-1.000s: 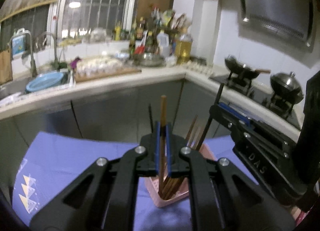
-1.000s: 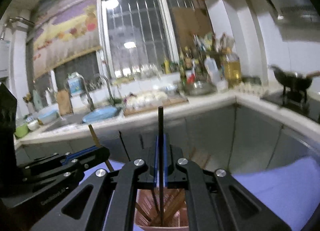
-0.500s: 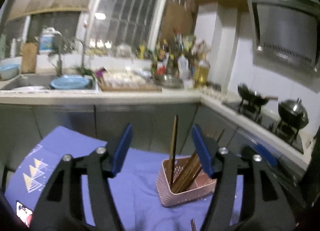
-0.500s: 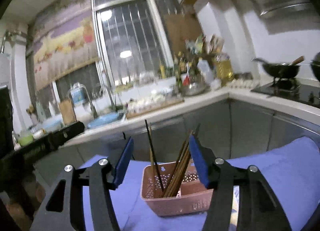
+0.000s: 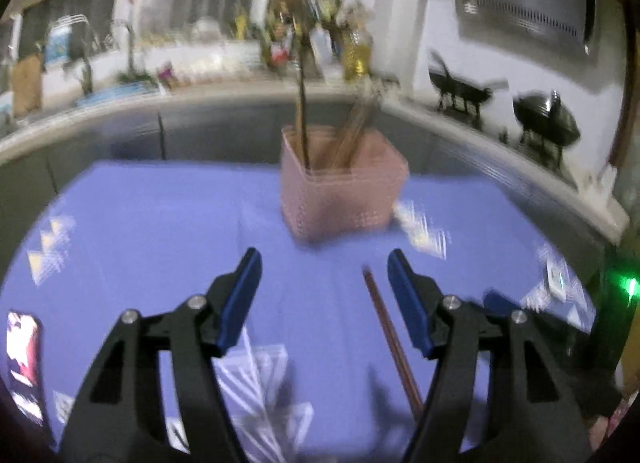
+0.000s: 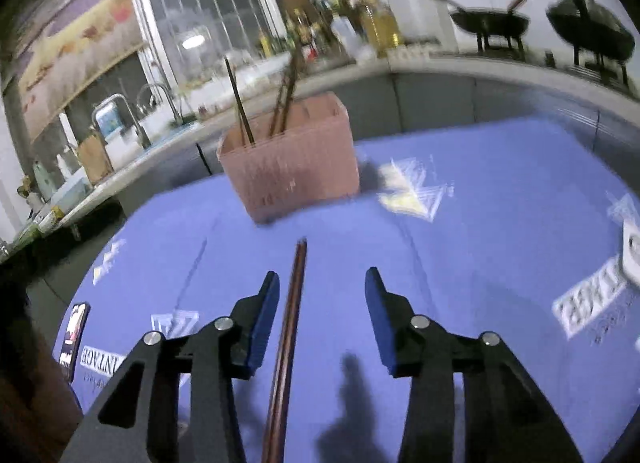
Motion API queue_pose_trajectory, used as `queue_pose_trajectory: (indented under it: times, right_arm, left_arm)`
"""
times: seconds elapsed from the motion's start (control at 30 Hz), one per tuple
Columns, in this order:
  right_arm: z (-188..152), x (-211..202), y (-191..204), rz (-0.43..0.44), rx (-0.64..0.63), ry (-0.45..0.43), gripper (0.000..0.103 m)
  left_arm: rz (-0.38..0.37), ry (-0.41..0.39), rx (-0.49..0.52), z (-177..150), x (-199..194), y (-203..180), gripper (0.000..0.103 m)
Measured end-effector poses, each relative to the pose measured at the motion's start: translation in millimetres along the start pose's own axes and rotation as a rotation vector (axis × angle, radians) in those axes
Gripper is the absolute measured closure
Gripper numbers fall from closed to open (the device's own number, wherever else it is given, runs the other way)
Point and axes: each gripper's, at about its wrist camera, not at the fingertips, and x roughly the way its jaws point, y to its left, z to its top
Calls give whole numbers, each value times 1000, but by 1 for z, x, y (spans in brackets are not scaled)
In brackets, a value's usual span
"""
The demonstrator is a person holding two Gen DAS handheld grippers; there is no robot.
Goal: Organize utensils
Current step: 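Withdraw both open grippers to the last chopstick on the cloth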
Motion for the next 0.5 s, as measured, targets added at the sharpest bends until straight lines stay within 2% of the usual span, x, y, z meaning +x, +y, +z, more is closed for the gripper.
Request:
queue_pose_trajectory:
  times: [0.13,0.5]
  right_arm:
    - [-4,0,4,4,5,5,60]
    - [-2,1,2,17,17,22,60]
  left_arm:
    - [-18,73,-19,-21,11,1,40]
    - [-5,97,-58,-24,14,15,40]
